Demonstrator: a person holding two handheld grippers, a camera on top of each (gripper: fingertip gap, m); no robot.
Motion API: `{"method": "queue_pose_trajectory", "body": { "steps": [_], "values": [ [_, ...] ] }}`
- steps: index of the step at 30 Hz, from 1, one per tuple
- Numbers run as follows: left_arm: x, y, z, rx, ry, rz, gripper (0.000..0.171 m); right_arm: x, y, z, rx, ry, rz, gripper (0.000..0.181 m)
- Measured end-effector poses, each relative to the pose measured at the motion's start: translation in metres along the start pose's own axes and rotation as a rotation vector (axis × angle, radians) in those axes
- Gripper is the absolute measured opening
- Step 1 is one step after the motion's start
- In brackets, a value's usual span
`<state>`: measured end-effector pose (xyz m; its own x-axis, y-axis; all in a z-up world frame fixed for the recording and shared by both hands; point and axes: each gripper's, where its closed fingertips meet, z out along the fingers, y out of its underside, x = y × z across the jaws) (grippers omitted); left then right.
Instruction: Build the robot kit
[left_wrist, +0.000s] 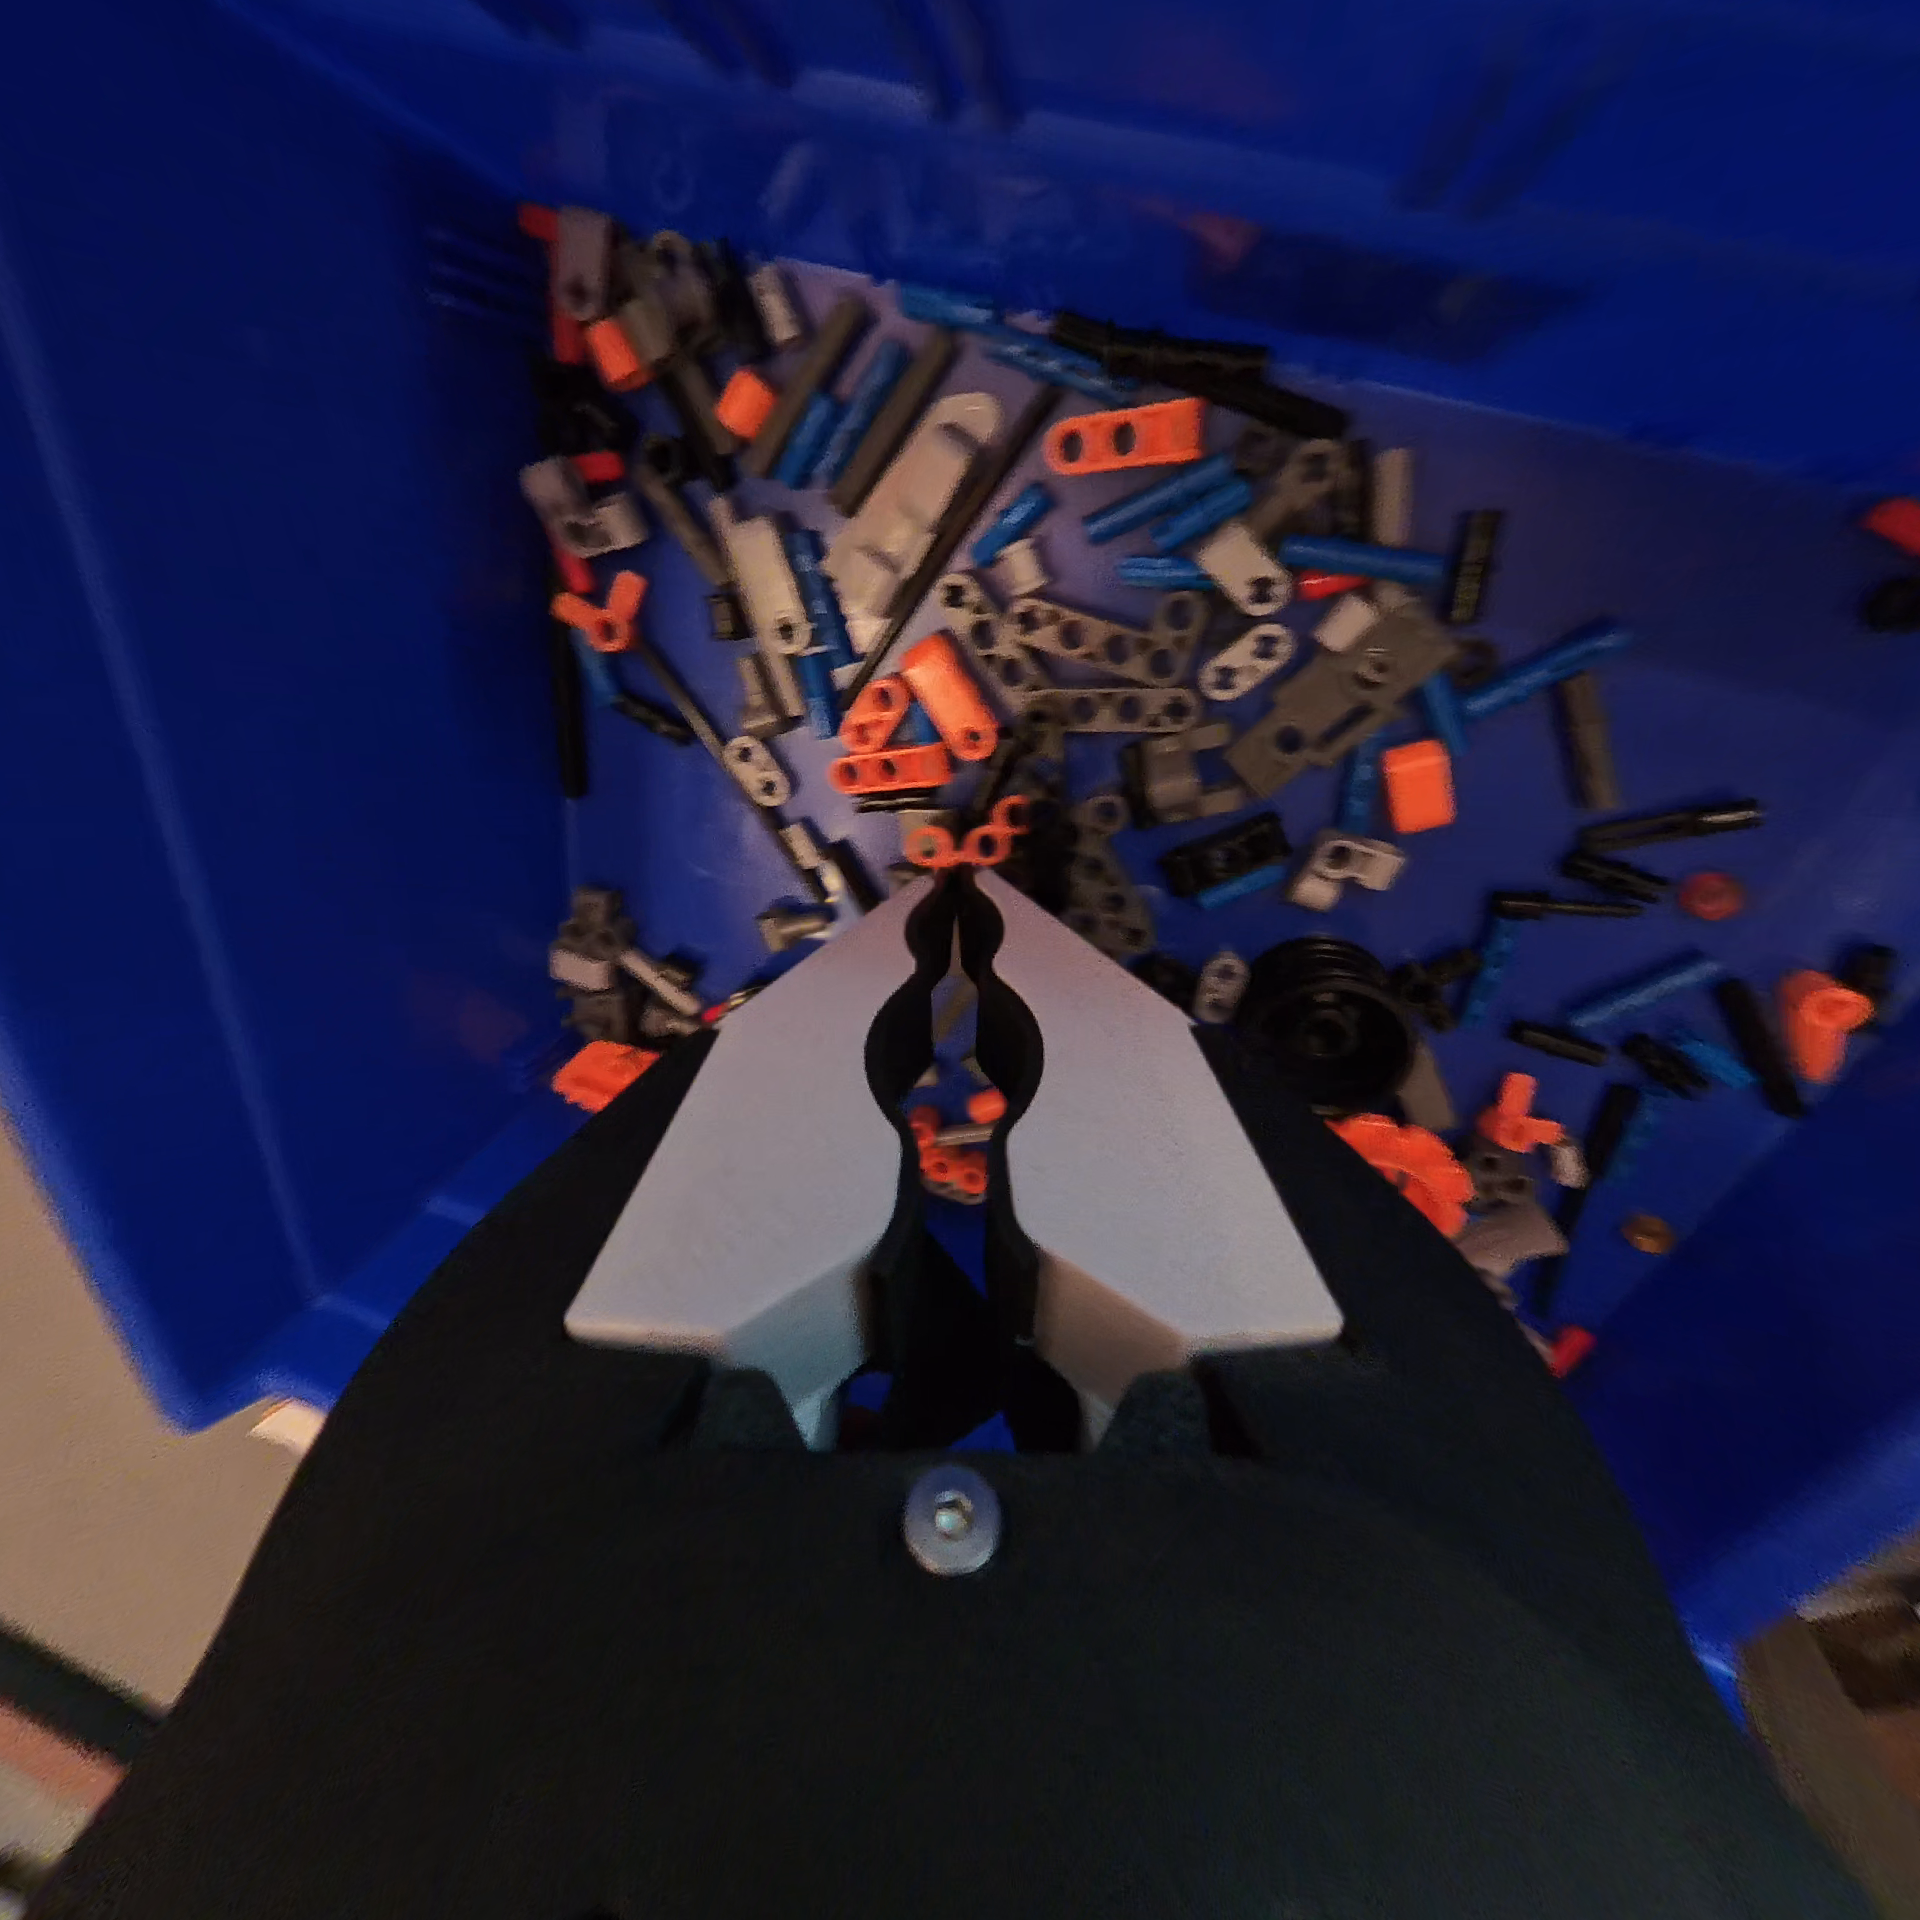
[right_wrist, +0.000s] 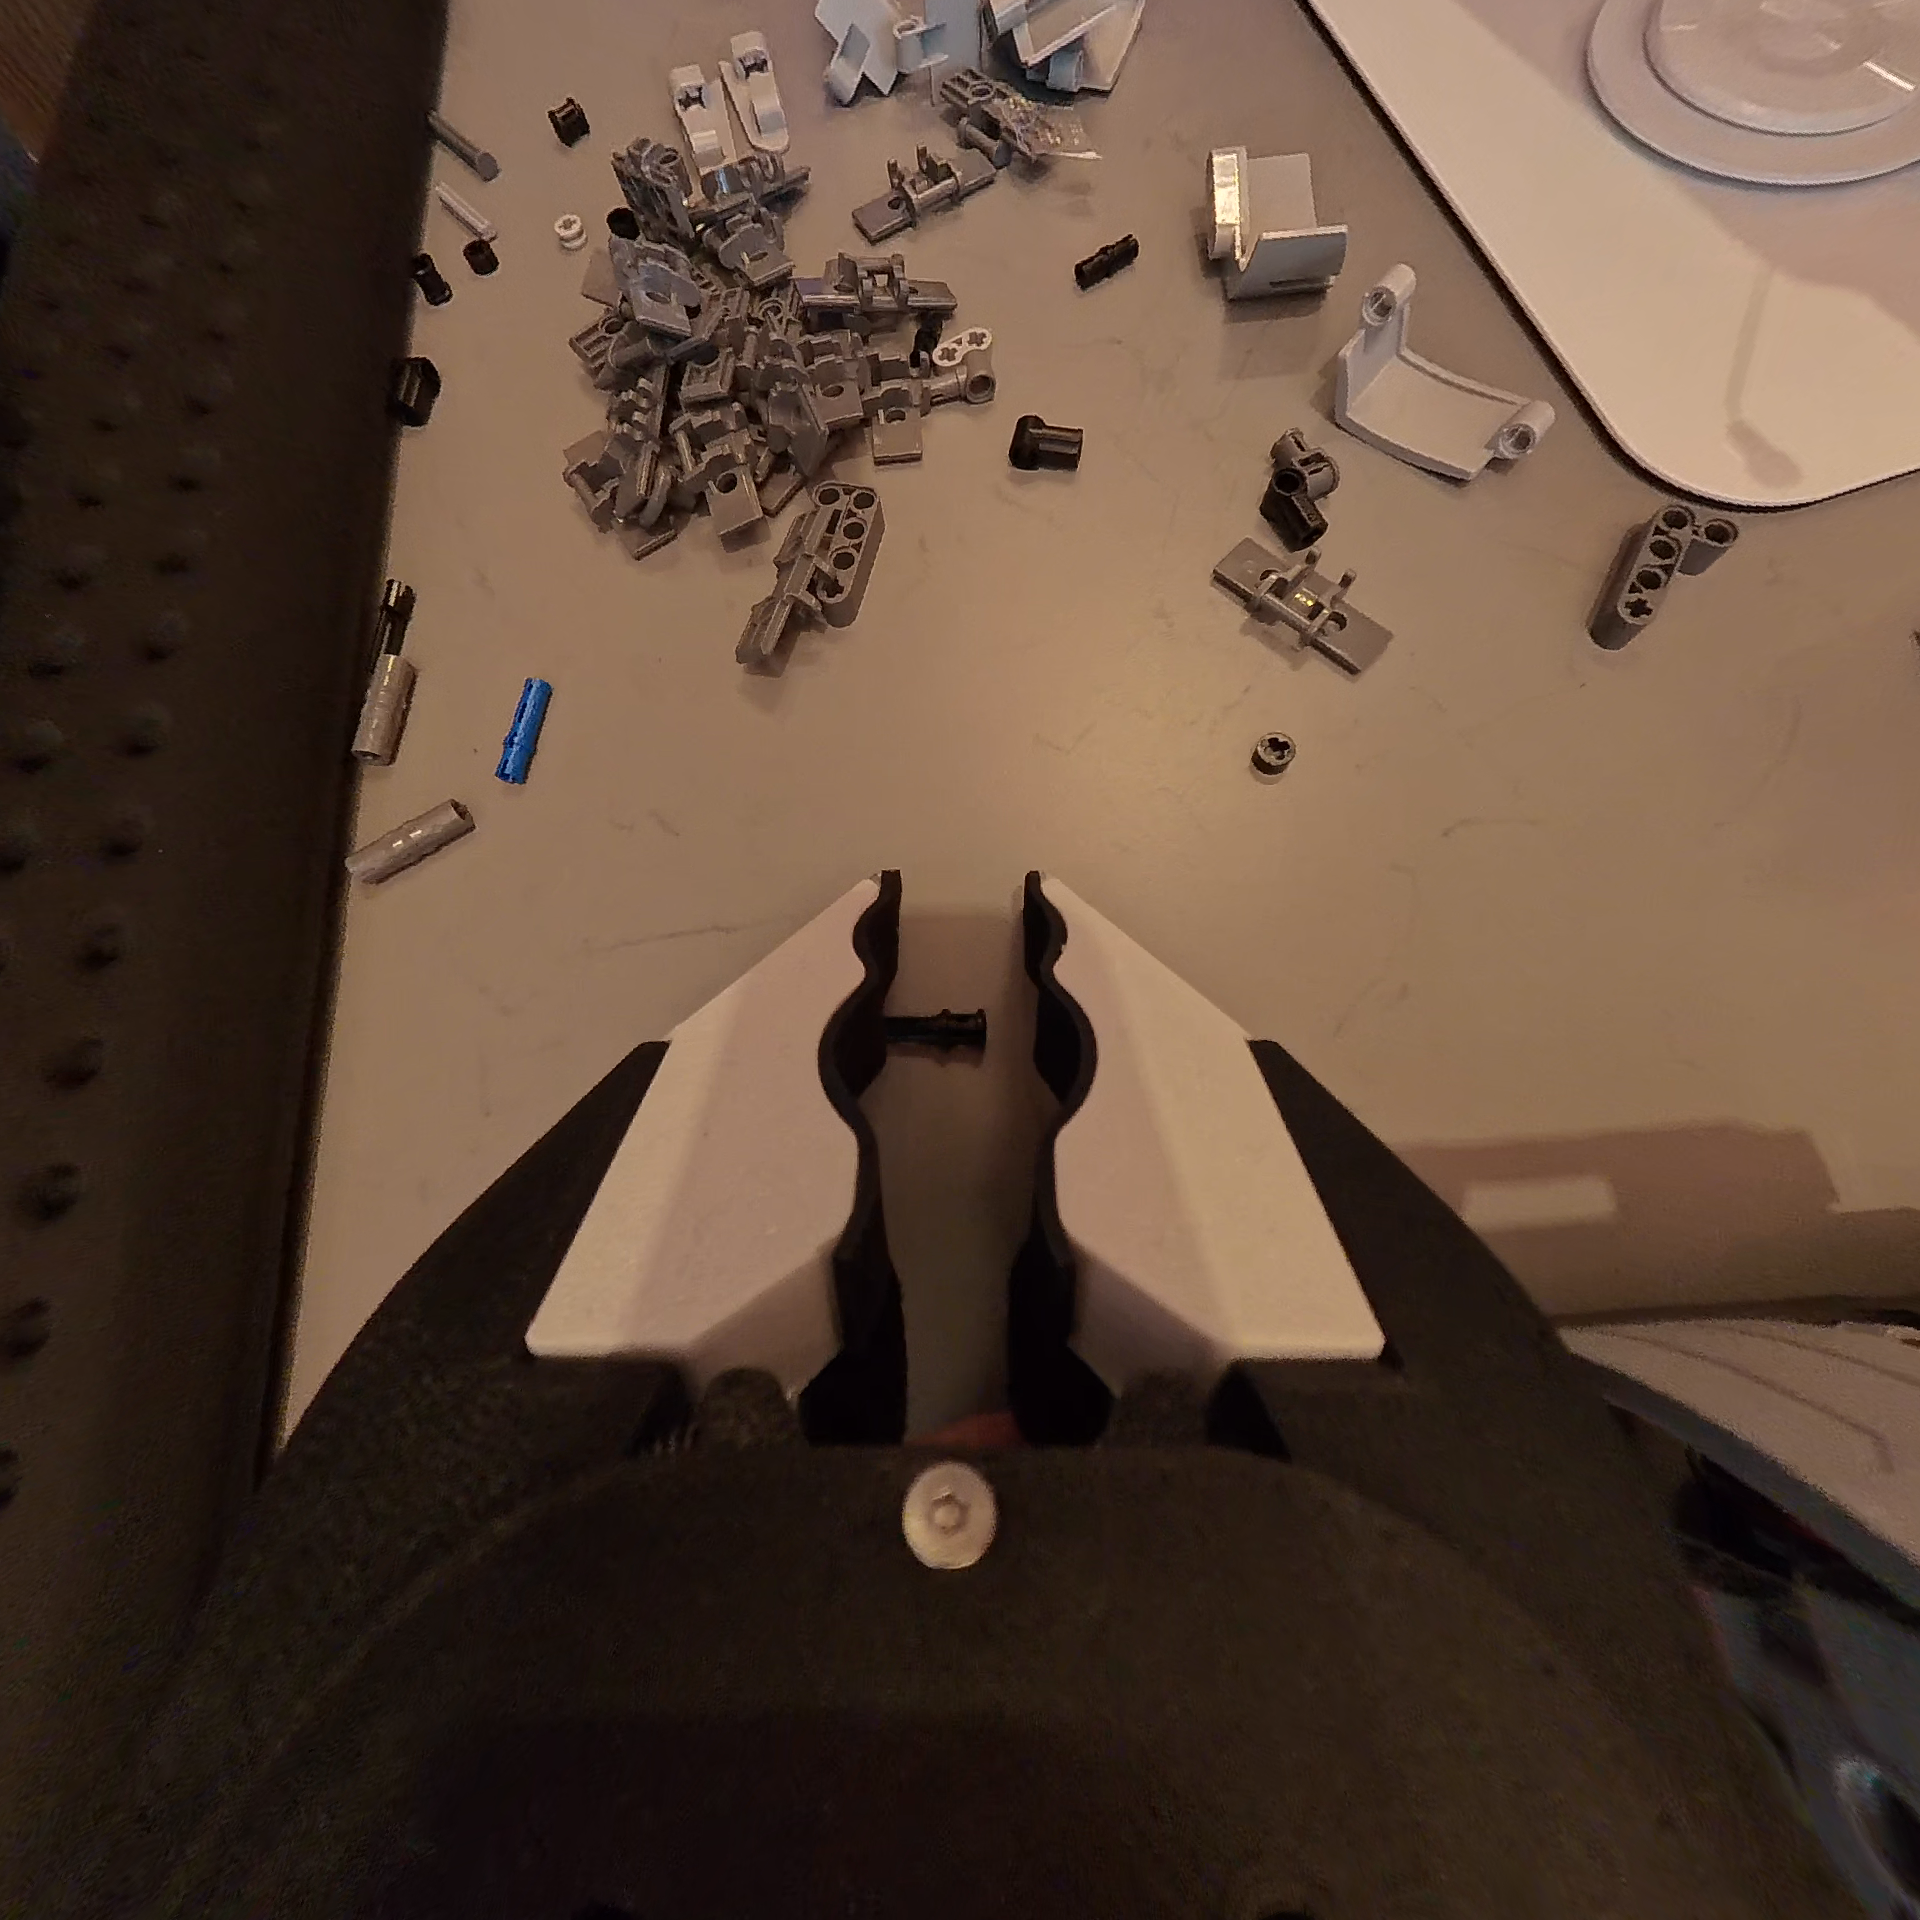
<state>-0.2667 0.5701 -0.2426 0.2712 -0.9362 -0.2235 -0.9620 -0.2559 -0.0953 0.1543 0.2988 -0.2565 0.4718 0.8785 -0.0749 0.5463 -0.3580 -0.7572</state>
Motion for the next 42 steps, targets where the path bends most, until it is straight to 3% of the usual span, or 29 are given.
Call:
{"method": "queue_pose_trajectory", "body": {
  "steps": [4,9,17,25,30,42],
  "values": [
    [-0.026,0.004,-0.009,-0.009,-0.118,-0.048,0.006,0.0,0.0,0.0,-0.001,0.001,0.002,0.021],
    [-0.026,0.013,-0.028,-0.006,-0.071,-0.034,0.01,0.001,0.0,0.0,0.001,0.0,0.009,0.021],
    [-0.064,0.039,-0.049,-0.064,-0.183,-0.068,0.011,0.001,0.0,-0.001,0.005,-0.003,0.01,0.021],
    [-0.072,0.038,-0.045,-0.053,-0.176,-0.068,0.011,0.0,0.0,0.0,0.002,-0.005,0.011,0.021],
    [-0.071,0.019,-0.025,-0.014,-0.146,-0.022,0.012,0.001,0.0,0.0,0.002,-0.005,0.016,0.02],
    [-0.056,-0.066,-0.005,0.263,-0.092,0.088,0.021,0.002,0.0,0.0,0.001,-0.01,0.027,0.019]
  ]
}}
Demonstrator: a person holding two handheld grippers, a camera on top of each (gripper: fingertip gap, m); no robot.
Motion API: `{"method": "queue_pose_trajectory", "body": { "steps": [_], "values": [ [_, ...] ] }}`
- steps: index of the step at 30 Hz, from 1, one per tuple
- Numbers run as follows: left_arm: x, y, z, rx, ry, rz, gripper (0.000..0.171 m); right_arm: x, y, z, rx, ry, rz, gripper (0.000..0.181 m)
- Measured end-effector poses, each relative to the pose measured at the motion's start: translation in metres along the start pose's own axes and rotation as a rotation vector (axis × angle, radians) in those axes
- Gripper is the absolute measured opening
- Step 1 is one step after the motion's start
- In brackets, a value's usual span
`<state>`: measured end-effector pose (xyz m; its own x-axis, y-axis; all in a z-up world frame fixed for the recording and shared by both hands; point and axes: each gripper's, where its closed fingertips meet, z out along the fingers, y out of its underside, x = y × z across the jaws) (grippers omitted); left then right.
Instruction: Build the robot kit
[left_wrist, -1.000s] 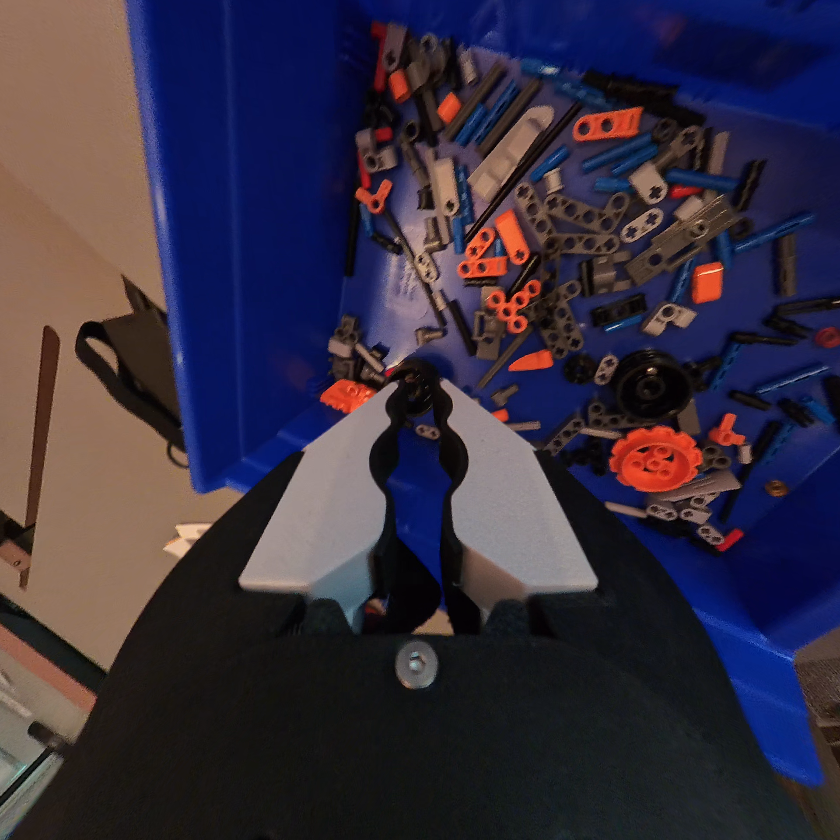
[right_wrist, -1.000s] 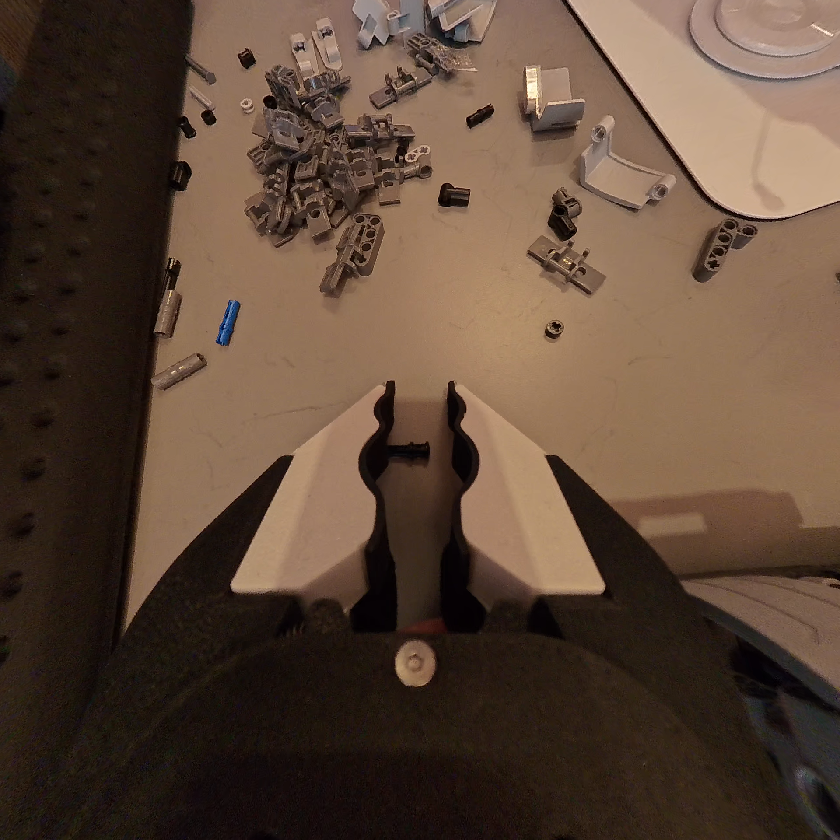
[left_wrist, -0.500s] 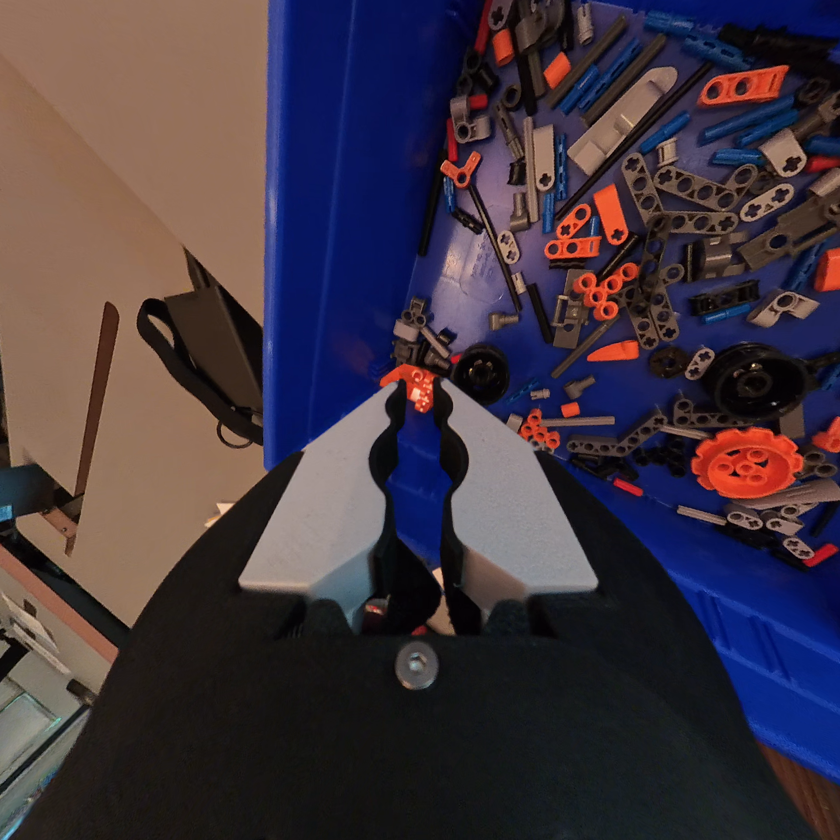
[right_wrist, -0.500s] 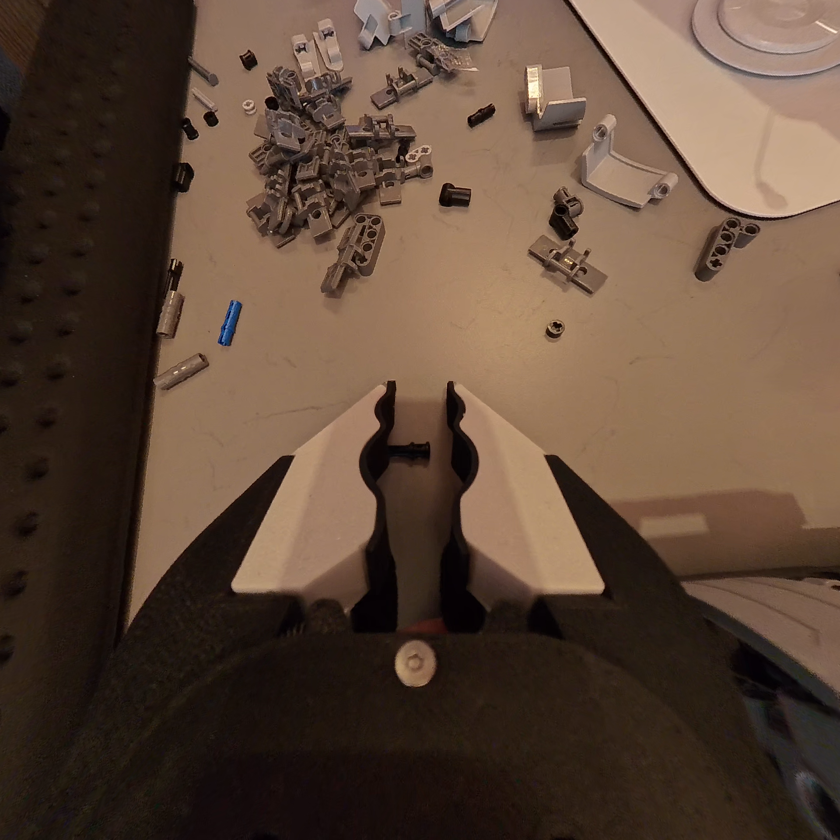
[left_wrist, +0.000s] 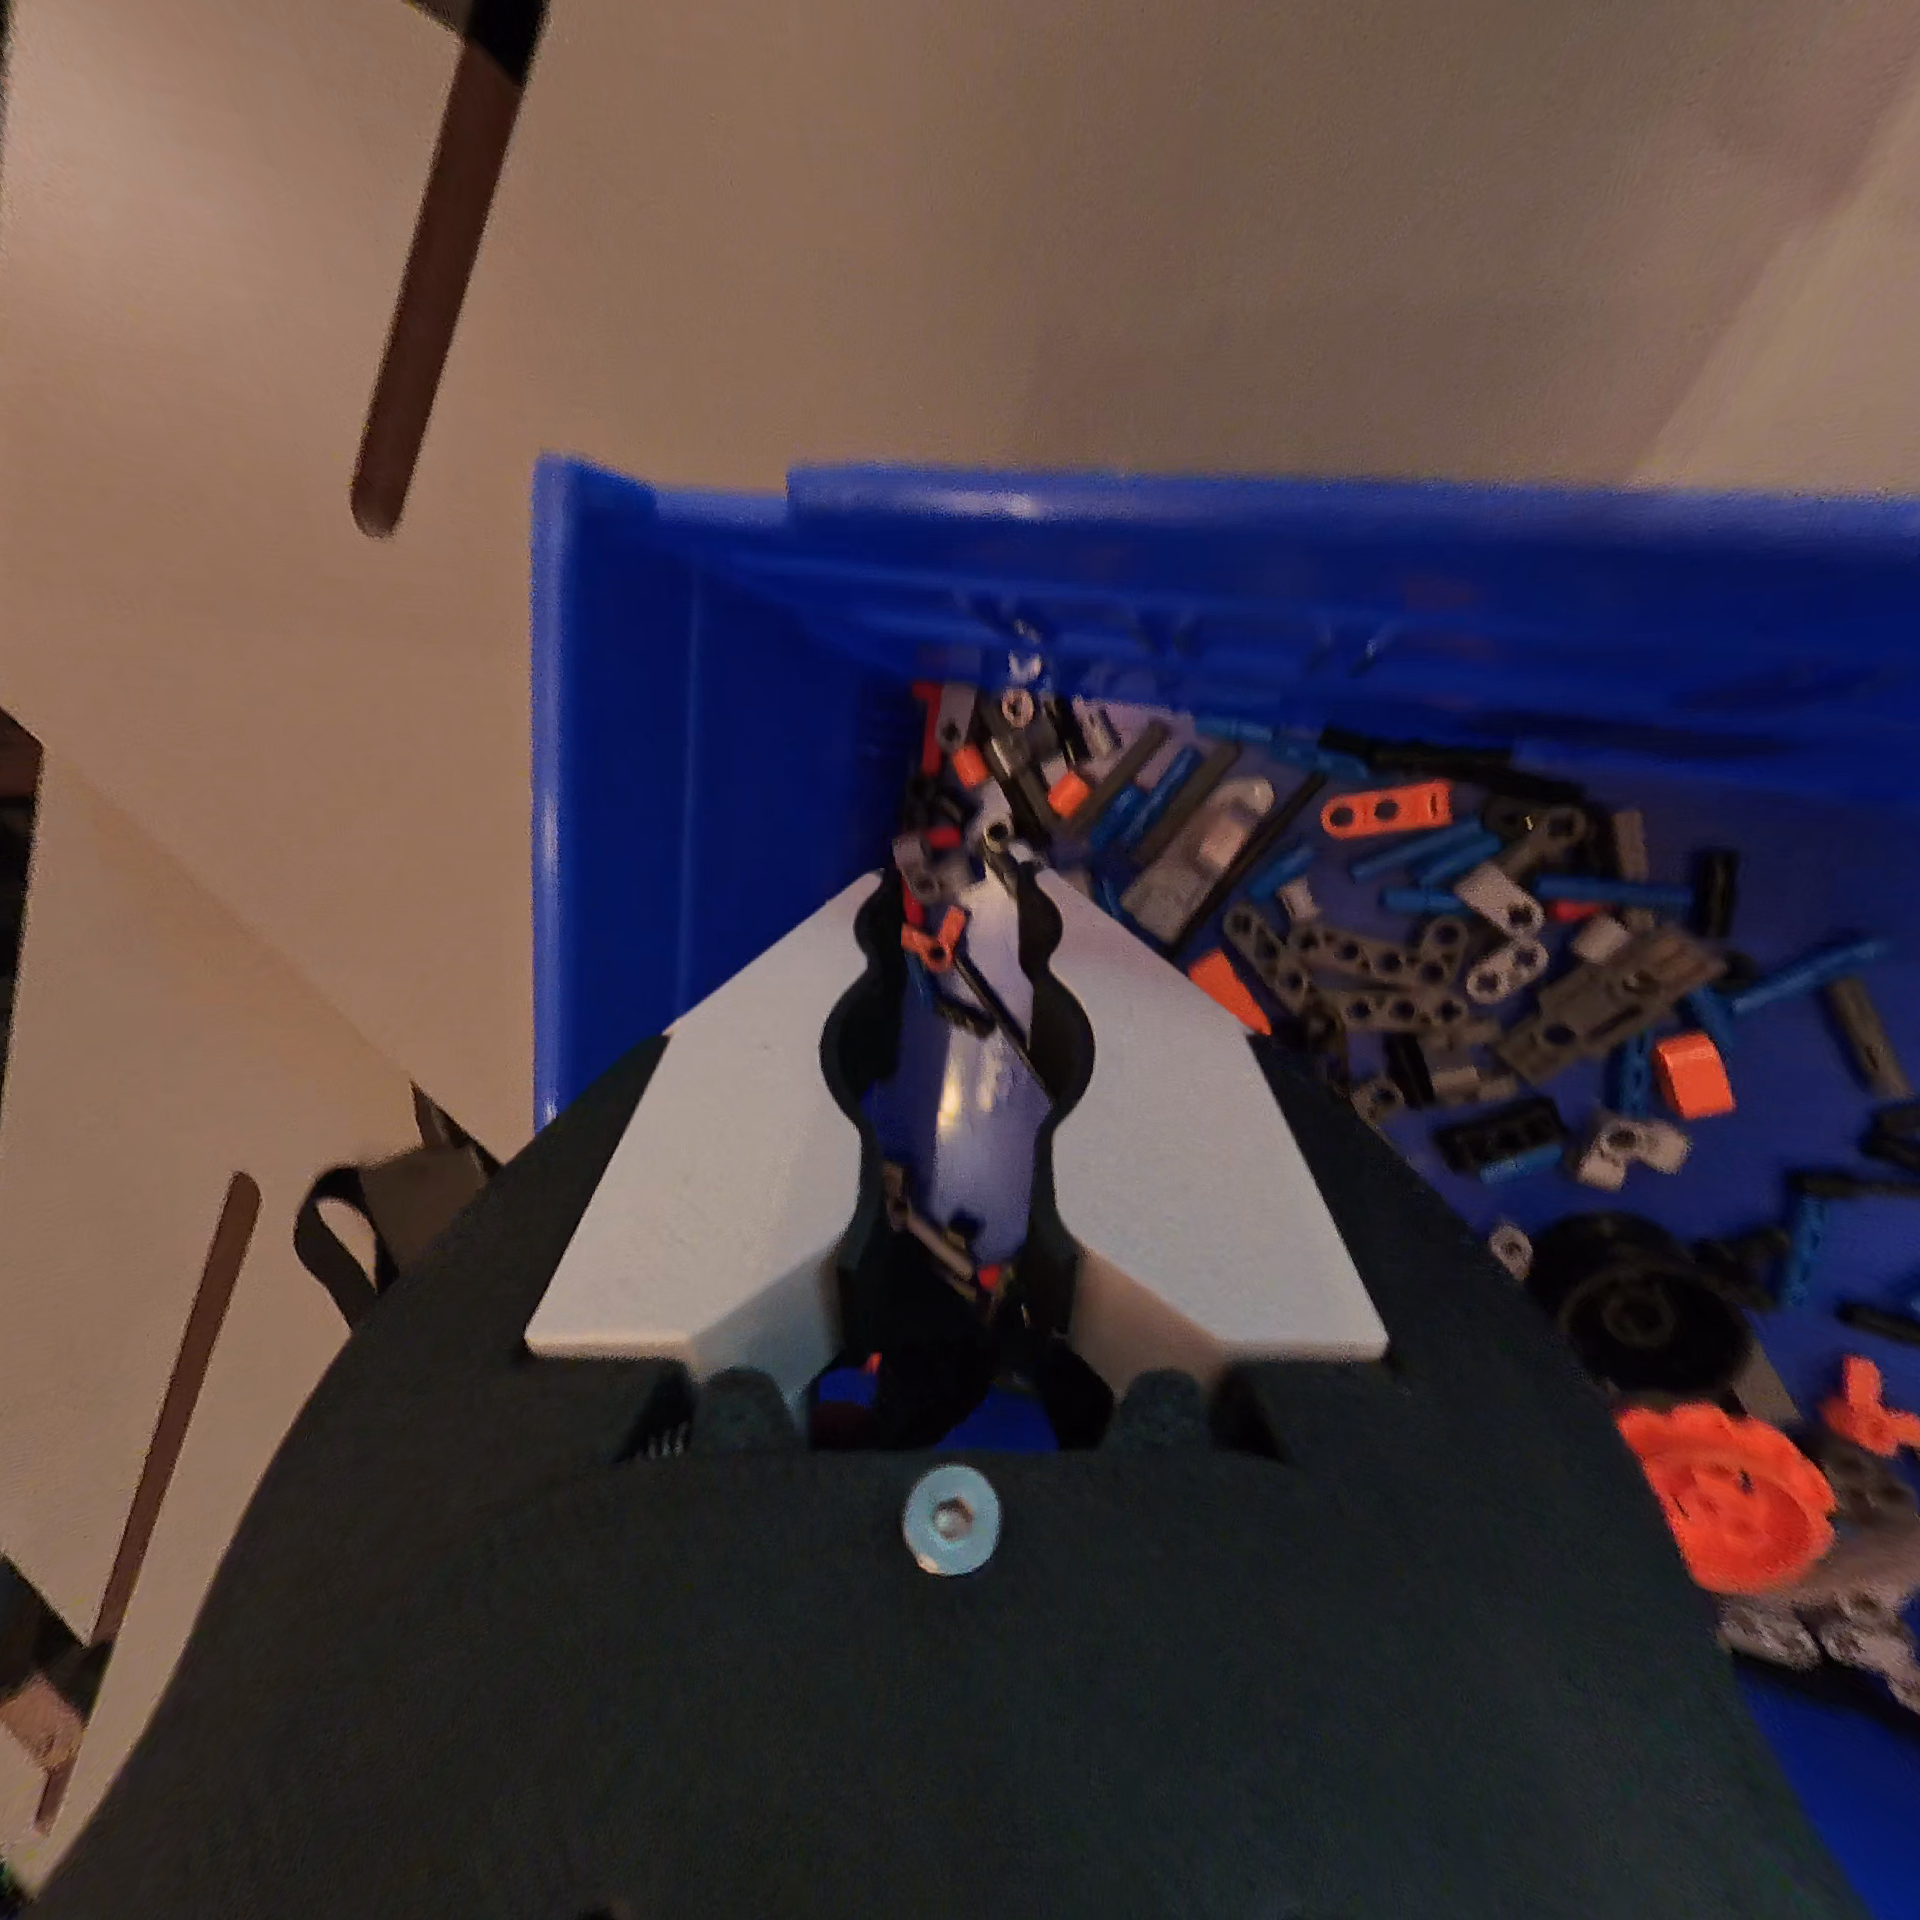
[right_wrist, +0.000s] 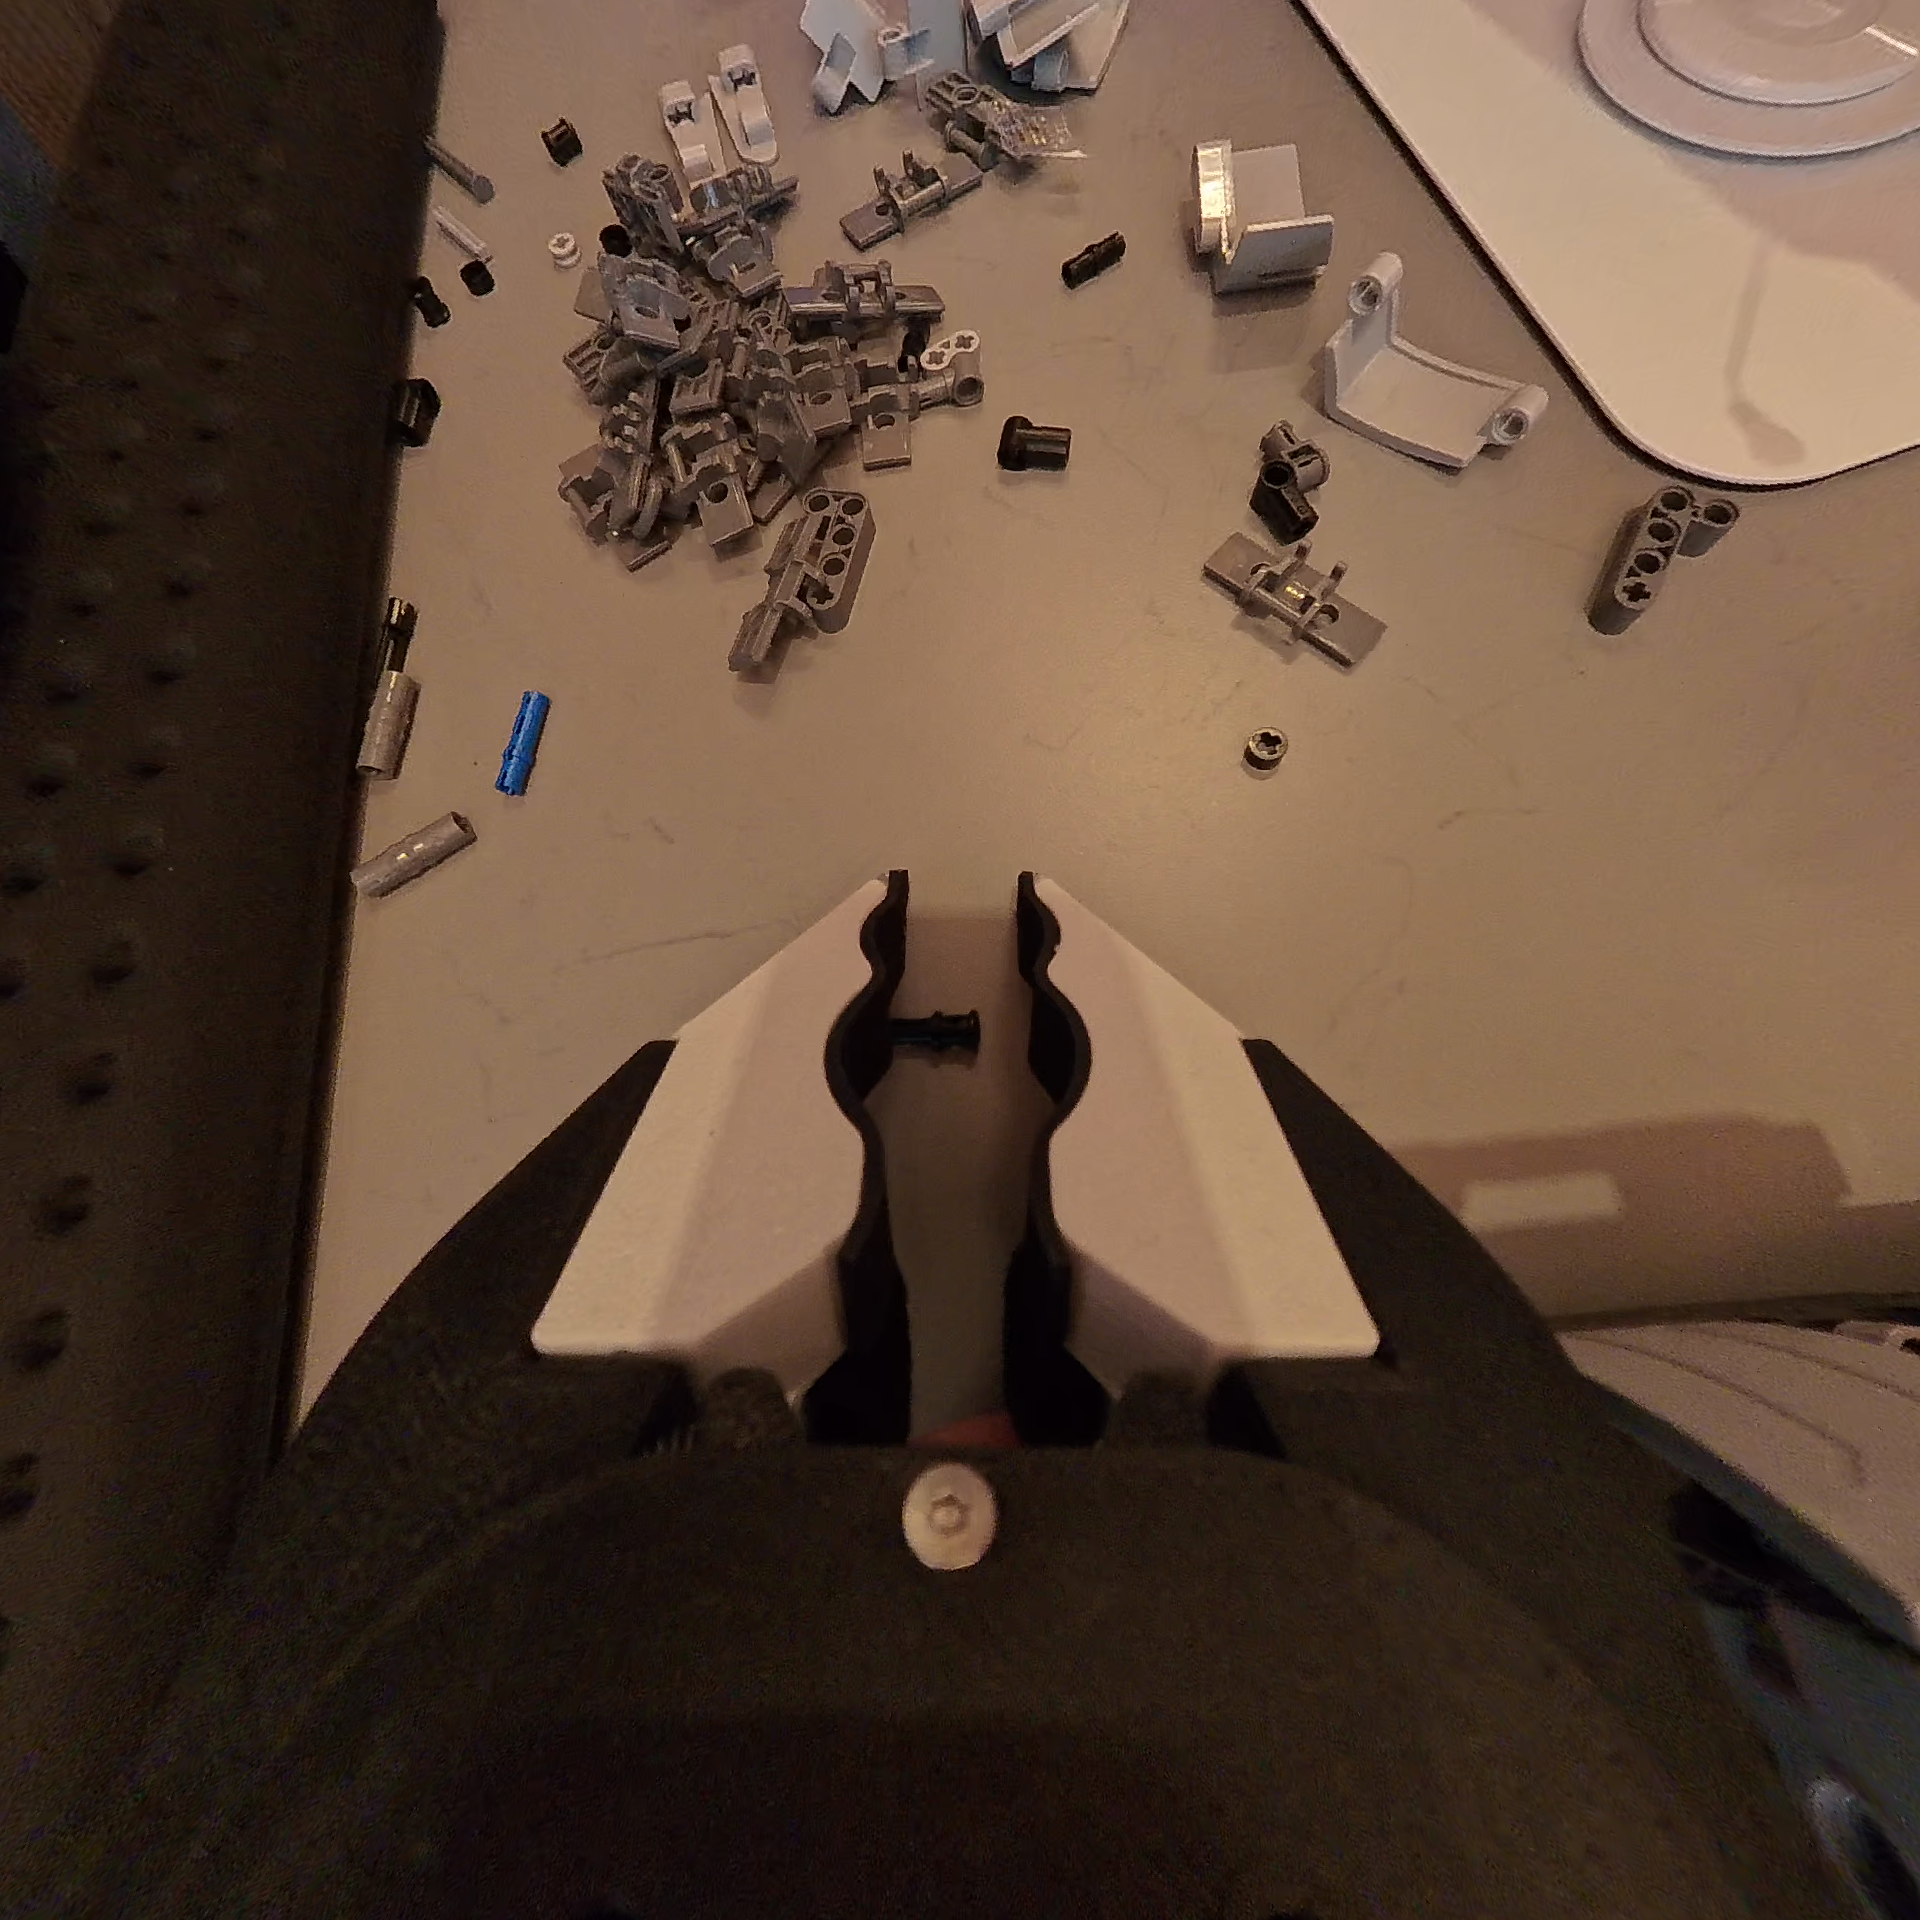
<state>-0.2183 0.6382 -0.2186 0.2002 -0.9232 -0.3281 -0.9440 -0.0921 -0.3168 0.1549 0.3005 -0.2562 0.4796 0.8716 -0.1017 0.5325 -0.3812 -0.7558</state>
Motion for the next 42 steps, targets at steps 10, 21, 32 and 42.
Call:
{"method": "queue_pose_trajectory", "body": {
  "steps": [10,21,32,42],
  "values": [
    [0.012,-0.014,0.037,0.008,0.036,0.009,0.016,0.0,0.0,0.0,0.001,-0.003,0.001,0.019],
    [0.012,0.019,0.018,-0.12,0.039,-0.031,0.008,-0.001,0.0,-0.001,0.004,-0.008,-0.003,0.019],
    [0.064,0.028,-0.026,-0.067,0.212,0.012,0.019,-0.001,0.0,0.0,0.002,-0.009,0.0,0.019],
    [0.118,0.02,-0.018,-0.071,0.295,0.188,0.021,0.0,0.0,0.0,0.003,-0.008,0.004,0.019]
  ]
}}
